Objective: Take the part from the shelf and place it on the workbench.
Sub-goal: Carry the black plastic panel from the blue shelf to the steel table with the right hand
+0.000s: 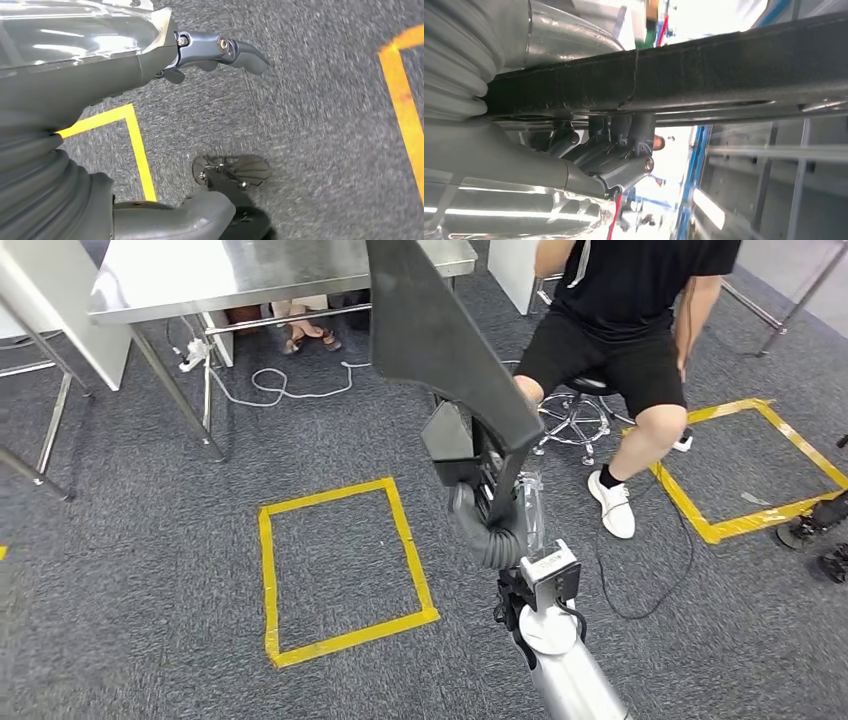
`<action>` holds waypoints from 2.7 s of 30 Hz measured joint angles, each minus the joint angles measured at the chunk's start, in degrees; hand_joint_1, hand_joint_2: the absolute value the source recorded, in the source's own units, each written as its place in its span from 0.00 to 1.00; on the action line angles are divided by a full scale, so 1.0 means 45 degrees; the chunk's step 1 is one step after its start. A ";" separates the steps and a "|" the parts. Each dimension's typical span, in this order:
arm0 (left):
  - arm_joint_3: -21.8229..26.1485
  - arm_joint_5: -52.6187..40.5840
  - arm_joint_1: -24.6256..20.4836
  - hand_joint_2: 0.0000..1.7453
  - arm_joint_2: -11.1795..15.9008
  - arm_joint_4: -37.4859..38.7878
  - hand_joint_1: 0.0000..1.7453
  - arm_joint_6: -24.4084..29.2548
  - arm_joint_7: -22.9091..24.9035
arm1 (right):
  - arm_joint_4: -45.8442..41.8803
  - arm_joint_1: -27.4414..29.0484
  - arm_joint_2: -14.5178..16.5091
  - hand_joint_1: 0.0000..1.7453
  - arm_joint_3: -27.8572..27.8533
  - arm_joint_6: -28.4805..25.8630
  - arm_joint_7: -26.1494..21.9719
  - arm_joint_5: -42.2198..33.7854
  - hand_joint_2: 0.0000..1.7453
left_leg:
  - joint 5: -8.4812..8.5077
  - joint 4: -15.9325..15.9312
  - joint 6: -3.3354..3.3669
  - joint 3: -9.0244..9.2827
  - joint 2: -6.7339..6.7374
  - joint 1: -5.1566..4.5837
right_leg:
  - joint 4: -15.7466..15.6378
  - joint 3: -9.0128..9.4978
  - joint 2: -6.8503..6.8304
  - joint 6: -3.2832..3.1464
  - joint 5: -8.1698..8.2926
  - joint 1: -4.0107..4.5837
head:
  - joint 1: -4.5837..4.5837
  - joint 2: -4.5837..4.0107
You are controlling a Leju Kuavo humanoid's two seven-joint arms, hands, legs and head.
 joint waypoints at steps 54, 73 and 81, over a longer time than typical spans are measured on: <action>0.0356 0.0784 -0.0772 1.00 -0.0274 -0.0033 0.00 -0.0512 0.0685 | 0.0429 -0.0407 0.0314 1.00 0.0739 -0.0511 0.0664 0.0556 1.00 | 0.0080 0.0004 -0.0134 -0.0044 -0.0645 -0.0010 | -0.0071 -0.0256 0.1322 0.0065 0.0276 -0.0113 | -0.0049 0.0000; 0.0342 0.0676 -0.0752 1.00 -0.0303 -0.0033 0.00 -0.0341 0.0975 | 0.0469 -0.0323 0.0221 1.00 0.0875 -0.0511 0.0763 0.0627 1.00 | -0.0004 -0.0172 -0.0115 0.0237 -0.0914 0.0273 | 0.0355 -0.0687 0.1530 0.0653 0.0336 -0.0525 | 0.0078 0.0000; 0.0330 0.0645 -0.0698 1.00 -0.0301 -0.0033 0.00 -0.0373 0.0967 | 0.0474 -0.0306 0.0230 1.00 0.0911 -0.0539 0.0781 0.0662 1.00 | -0.1103 0.2079 -0.0570 -0.0824 -0.0640 0.0399 | 0.0123 -0.0405 0.1542 -0.0021 0.0359 -0.0435 | 0.0064 0.0000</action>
